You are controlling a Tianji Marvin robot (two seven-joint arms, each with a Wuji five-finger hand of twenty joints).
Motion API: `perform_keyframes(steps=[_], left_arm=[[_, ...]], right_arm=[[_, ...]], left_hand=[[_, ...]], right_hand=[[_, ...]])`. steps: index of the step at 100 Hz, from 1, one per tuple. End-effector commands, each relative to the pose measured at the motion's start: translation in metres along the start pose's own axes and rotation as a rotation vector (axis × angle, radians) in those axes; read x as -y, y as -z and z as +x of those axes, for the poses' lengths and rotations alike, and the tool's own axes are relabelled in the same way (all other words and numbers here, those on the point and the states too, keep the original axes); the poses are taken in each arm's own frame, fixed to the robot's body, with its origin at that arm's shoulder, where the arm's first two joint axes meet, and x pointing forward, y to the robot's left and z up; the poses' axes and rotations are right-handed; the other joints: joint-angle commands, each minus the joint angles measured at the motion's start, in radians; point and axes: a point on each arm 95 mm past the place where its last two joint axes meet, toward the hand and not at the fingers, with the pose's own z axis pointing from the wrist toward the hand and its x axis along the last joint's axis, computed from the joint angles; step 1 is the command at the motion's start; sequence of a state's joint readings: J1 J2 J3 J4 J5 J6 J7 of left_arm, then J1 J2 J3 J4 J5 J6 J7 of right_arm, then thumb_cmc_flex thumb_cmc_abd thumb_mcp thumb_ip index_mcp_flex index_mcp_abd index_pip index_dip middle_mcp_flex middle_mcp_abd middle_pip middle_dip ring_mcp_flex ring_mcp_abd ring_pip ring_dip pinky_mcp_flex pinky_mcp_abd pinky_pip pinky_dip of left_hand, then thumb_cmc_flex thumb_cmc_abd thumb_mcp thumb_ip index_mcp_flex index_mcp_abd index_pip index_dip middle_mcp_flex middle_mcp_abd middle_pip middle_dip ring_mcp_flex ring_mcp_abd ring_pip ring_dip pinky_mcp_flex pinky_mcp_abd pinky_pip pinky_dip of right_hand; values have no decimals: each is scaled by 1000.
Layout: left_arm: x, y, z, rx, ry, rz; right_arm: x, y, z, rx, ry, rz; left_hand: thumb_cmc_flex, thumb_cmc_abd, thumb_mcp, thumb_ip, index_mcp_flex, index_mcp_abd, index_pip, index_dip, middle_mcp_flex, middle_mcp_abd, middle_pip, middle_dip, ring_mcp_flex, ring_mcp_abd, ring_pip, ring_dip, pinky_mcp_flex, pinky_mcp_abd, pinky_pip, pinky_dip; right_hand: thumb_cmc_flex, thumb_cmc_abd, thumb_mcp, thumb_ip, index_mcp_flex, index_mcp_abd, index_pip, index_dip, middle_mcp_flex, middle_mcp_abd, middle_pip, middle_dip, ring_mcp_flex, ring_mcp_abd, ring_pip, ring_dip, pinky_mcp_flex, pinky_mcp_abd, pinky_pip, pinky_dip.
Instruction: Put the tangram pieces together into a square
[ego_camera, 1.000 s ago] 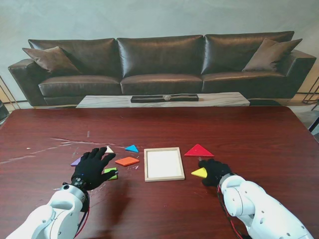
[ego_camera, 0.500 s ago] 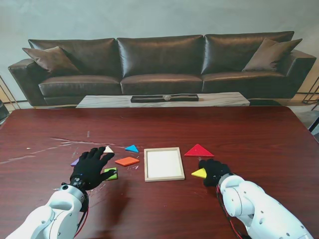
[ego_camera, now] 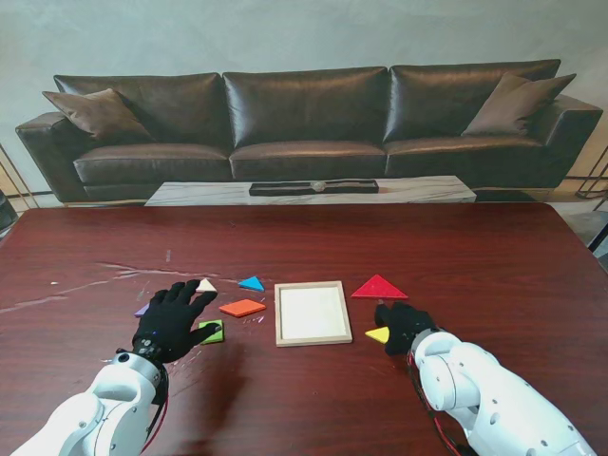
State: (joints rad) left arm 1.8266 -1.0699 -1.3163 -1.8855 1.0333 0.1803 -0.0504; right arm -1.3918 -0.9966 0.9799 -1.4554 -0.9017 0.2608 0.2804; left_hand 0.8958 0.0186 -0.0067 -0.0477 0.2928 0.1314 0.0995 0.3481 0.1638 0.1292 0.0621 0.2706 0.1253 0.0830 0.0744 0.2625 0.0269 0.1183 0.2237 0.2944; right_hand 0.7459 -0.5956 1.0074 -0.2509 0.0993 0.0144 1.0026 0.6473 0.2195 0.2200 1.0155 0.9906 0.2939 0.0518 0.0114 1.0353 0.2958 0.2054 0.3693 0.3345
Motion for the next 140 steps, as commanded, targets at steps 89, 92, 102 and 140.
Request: perform_keyframes(steps=[89,92,102,140], left_arm=[[1,1,2,8,-11,9],[1,1,2,8,-11,9],[1,1,2,8,-11,10],[1,1,2,13,-14,8]], right_arm=[[36,15,20,-70,-27,53],[32,15,21,-72,-20,45],[17,17,23,-81,-8,19],[-35,19,38,-128,51,-69]], left_hand=[[40,23,-9,48,17,-17,16,10,-11,4,17,4,8,-17,12,8,-5,-5,22,-2],[41,23,-8,48,17,-18,16,10,-11,6,17,4,9,-17,12,8,-5,-5,23,-2],[43,23,-8,47,17,-18,16,10,-10,5,17,4,10,-17,12,8,-4,-6,24,-2],[44,26,-9,47,17,-19,16,9,-9,5,18,4,11,-18,12,8,-4,-7,28,-3]], right_hand=[[232,-46,21,-48,469,-387,336,99,500,-200,384,265,735,-350,1574,322,579,-172,1155,258],[231,-45,22,-48,467,-388,334,104,500,-200,384,266,735,-350,1573,323,579,-172,1154,259],[230,-40,20,-48,462,-385,329,111,496,-200,383,269,733,-353,1572,328,583,-182,1152,262],[228,-38,16,-48,458,-388,326,118,493,-203,381,273,732,-358,1569,336,591,-189,1148,268]])
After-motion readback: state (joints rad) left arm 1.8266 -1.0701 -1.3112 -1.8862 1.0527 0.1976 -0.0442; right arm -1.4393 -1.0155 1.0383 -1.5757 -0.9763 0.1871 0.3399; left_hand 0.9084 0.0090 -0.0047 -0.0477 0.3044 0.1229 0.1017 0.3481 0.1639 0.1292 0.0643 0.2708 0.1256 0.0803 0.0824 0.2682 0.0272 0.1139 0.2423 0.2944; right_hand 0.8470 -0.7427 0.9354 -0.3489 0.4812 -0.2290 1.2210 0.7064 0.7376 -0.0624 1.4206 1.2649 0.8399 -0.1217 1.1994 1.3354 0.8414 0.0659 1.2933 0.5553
